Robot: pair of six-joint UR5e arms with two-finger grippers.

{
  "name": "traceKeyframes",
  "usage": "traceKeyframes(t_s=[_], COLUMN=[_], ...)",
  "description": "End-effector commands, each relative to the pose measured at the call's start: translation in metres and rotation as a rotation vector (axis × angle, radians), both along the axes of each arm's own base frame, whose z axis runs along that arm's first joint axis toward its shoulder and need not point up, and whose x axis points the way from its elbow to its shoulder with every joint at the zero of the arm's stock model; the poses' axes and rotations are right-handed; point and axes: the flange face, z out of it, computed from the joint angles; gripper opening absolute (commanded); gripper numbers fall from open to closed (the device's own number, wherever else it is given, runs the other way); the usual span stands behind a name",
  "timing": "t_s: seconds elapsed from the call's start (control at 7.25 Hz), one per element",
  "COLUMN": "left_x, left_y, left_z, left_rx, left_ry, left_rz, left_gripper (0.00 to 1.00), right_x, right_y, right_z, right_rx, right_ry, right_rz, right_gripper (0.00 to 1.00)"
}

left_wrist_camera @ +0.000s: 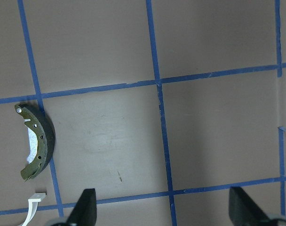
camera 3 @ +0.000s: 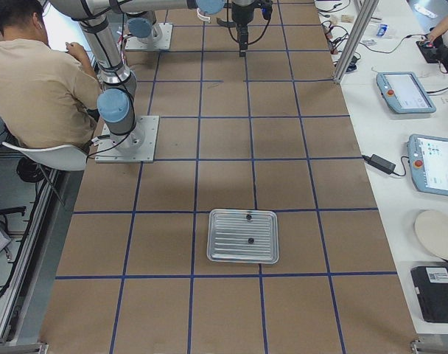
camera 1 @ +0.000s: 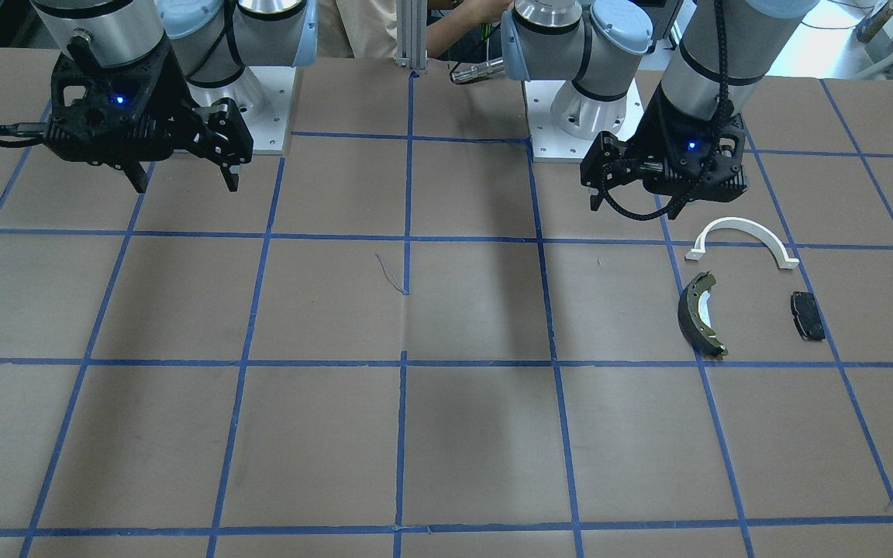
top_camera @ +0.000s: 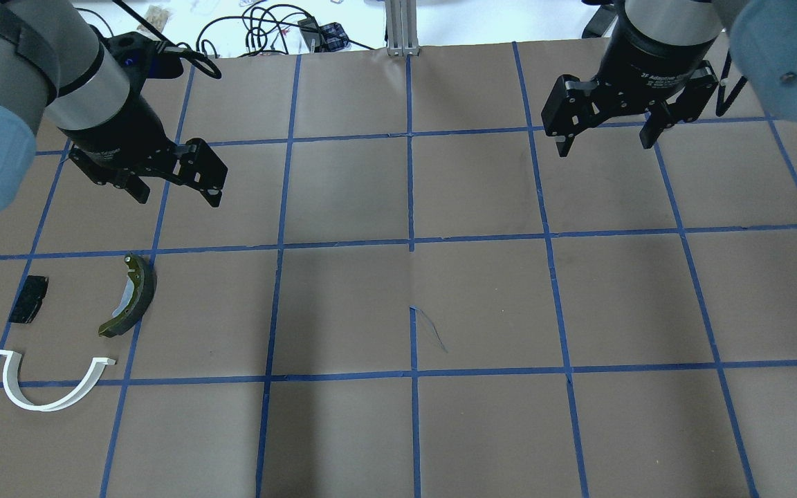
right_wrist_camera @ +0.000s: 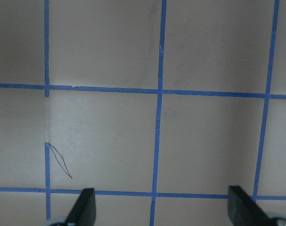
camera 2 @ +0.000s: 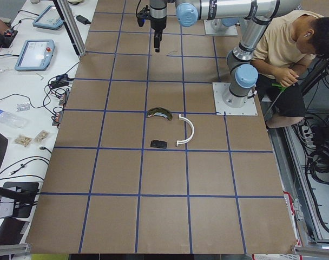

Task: Place bearing gear from tray to pile

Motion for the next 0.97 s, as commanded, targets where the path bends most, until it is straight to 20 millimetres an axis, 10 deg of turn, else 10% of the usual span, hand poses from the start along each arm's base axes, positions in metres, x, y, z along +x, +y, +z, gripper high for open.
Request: traceKeyframes(t_s=[0.0, 0.28, 0.83], left_x=[0.000, 0.005, 0.005], left_y=[0.000, 0.000, 0.000], left_z=[-0.001, 0.000, -0.001], left_rx=[0.001, 0.000, 0.002], left_ry=[-0.002, -0.009, -0.009], left_rz=[0.000, 0.008, 0.008], left_gripper=[1.00, 1.00, 1.00], right_x=[-0.005, -0.066, -0.304], right_y=[-0.002, -0.018, -0.072], right_z=[0.000, 0.000, -0.075], right_rx=[0.000, 0.001, 0.035], right_ry=[0.004, -0.001, 0.047], right_rz=[0.001, -0.012, -0.032], right_gripper=[1.00, 1.00, 1.00])
